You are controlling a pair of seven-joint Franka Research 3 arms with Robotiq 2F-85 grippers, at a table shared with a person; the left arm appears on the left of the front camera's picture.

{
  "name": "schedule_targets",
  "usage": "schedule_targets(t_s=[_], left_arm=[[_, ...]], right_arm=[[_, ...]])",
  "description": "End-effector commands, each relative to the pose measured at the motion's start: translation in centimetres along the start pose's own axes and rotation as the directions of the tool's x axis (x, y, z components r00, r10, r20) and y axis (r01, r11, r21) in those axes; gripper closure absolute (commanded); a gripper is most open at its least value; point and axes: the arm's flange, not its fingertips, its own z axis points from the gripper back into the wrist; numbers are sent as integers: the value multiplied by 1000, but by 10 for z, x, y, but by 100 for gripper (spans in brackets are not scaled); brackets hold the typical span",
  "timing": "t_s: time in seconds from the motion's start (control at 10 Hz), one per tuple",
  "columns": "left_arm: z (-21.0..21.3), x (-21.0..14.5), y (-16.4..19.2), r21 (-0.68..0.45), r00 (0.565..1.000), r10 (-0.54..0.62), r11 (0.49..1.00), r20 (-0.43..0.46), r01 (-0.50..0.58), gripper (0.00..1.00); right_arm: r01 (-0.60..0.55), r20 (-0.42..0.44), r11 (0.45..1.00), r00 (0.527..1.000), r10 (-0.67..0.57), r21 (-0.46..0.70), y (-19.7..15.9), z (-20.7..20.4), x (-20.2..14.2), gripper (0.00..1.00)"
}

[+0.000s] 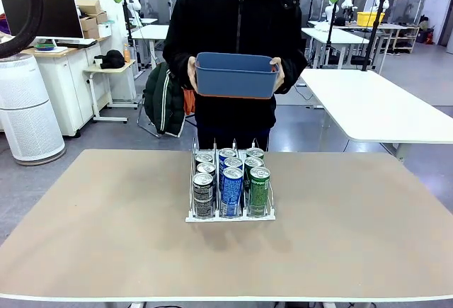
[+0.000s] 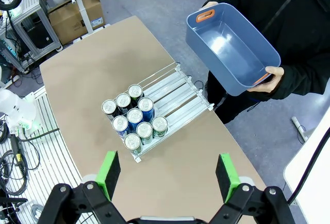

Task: Fill the beverage cans into the dispenser.
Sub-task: Place the picked Ionic drink in the line of the Automatic Can Dispenser with the same cans.

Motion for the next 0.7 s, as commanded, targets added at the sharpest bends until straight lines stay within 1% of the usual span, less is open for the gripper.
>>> schedule_targets(t_s=[0.0, 0.6], left_arm=[[1, -1, 1, -6, 1000, 1, 1000, 4, 0, 0], [1, -1, 1, -6, 1000, 1, 1000, 4, 0, 0]], right_arm=[[6, 9, 1000, 1000, -6, 5, 0, -1, -1, 1], [6, 9, 1000, 1000, -6, 5, 0, -1, -1, 1]])
